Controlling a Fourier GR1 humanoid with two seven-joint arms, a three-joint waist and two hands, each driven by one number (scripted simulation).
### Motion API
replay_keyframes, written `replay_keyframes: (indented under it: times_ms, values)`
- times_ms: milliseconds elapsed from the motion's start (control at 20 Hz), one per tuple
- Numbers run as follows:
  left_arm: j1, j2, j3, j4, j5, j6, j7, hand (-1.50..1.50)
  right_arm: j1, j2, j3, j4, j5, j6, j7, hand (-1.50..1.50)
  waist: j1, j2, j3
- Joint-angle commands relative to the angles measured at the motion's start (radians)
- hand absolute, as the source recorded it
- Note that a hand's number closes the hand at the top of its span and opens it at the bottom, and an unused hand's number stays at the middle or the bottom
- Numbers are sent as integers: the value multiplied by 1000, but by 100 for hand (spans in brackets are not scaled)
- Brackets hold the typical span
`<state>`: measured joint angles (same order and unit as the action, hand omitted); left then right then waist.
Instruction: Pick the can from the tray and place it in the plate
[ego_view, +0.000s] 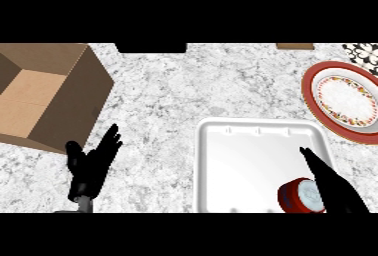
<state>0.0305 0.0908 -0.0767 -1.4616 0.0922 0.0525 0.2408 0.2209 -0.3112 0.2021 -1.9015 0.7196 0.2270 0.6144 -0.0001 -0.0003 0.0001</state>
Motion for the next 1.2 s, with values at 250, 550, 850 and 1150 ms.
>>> replay_keyframes:
  times_ms: [250,550,850,1150]
  values:
    - [-8,27,34,19,5,-39,-5,0,-16,-83,-30,177,40,29,-217,150,0,0,0]
    - [6,1,25,-30,-13,-27,24,0,-39,-23,-20,78,110,52,-162,150,-1,0,0]
    - [34,-9,24,-19,-7,-26,22,0,-22,25,-32,31,184,-217,-267,150,-5,-4,1]
    - [55,-1,53,3,-2,-24,-32,0,136,-164,98,-105,29,-201,-822,150,-29,-16,4]
